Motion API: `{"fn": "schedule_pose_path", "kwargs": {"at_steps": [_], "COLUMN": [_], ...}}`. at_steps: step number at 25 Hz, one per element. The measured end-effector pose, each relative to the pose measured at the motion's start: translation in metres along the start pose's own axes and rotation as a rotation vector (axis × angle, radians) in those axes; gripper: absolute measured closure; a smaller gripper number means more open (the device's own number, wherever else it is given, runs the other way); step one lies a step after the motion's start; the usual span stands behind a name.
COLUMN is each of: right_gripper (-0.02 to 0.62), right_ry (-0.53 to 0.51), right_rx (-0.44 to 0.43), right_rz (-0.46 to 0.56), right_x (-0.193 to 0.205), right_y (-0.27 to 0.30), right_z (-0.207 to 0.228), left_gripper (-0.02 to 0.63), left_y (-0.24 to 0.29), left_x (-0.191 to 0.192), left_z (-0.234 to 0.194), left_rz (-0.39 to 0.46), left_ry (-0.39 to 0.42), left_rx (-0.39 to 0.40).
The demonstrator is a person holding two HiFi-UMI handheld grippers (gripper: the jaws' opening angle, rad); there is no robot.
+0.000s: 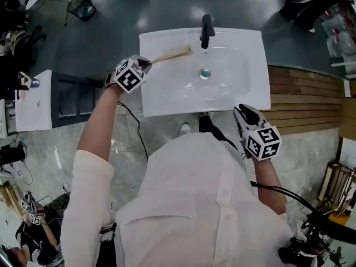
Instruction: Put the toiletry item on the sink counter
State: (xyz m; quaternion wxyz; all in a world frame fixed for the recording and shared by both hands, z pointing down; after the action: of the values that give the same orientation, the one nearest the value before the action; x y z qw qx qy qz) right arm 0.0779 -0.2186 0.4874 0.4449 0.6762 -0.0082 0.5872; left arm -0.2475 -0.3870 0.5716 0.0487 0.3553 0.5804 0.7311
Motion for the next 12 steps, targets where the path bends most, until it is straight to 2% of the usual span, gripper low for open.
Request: {"fn": "schedule_pose_path", "kwargs": {"at_steps": [3,7,12], "right_gripper": [0.520,0.520,0.520], "right_ry": [-0.001,0.006,0.015], "right_rx": [-0.014,-0.026,-0.028], "right_rz": [-0.013,-0.037,-0.063], "right_x": [-0.010,-0.017,-0.022], "right_y": [0.013,0.029,0.039], "right_z": [0.020,0.044,0.070], "left_gripper": [0.595,0.595,0.595], "left_y": [0.019,0.043,0.070], "left_x": [-0.008,-0.022,-0.034], "left_z": [-0.022,-0.042,-0.057], "left_rz": [-0.029,-0.028,-0.056], "left_ry": [0.028,0.052,0.126], "left_rx": [0.018,0.035,0.033]}}
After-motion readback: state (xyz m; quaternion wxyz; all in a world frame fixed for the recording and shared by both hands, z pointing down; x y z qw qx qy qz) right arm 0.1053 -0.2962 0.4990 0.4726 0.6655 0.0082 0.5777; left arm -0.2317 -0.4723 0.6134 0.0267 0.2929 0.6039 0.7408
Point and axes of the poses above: the fingertips, and each gripper's own axes: y forward along the fingers, z to its right, x out of its underside, the point moved 2 cm from there along -y, backward along the fingers, and after that the axes turned 11 degrees about -y, right-handed, at the moved point
